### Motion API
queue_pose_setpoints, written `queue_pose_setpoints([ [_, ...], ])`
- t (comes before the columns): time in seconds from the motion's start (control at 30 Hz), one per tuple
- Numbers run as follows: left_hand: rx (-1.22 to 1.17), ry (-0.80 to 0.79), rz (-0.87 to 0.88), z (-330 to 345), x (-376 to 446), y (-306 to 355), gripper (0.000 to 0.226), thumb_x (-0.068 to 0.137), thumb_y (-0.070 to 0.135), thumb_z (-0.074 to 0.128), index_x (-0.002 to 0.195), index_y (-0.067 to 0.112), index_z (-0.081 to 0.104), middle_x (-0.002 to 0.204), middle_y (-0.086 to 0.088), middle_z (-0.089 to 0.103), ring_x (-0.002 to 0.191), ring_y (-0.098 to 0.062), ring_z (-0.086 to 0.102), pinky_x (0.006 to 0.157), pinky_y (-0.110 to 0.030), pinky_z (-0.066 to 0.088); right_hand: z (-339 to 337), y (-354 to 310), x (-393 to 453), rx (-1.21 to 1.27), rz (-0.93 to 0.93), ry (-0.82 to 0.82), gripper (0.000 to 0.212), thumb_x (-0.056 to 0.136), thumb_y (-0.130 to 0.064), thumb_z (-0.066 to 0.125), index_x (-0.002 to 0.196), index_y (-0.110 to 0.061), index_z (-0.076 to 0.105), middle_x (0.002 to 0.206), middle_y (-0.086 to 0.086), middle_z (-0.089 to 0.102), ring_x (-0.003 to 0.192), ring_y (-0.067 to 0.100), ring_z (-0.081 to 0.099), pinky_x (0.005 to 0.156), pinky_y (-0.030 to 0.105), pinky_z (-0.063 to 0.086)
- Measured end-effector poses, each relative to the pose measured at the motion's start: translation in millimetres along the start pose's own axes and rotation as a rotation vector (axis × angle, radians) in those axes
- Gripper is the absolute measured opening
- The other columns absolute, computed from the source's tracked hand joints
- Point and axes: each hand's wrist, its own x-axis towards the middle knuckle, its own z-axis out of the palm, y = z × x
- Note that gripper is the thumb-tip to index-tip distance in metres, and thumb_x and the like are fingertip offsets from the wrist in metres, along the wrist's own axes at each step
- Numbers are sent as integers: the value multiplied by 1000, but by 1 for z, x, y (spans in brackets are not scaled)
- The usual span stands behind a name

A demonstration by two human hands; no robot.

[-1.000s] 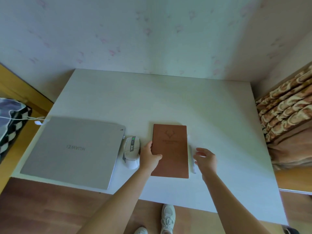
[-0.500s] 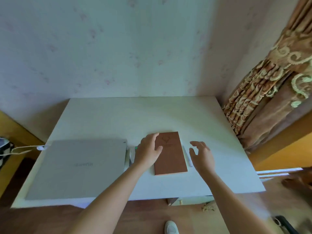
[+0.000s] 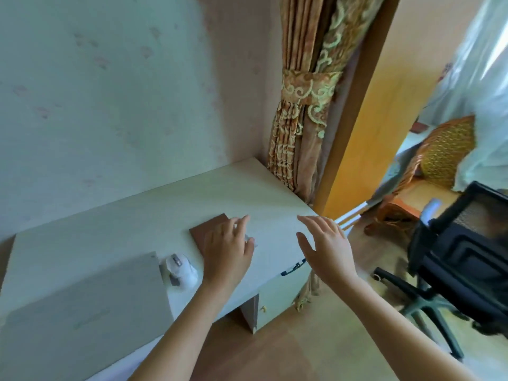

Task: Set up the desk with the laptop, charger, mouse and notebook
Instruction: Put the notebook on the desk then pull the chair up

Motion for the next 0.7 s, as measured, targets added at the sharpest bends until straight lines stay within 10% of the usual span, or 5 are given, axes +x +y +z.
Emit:
queue_pose_setpoints([
  [0.7, -209, -148, 560, 134, 4, 432, 54, 79, 32, 67, 130, 19, 57, 101, 1, 69, 88, -23, 65, 73, -37, 51, -222, 330, -178, -285, 370, 202, 39, 86, -31, 59, 122, -16, 61, 106, -1, 70, 102, 21, 63, 90, 37, 49],
])
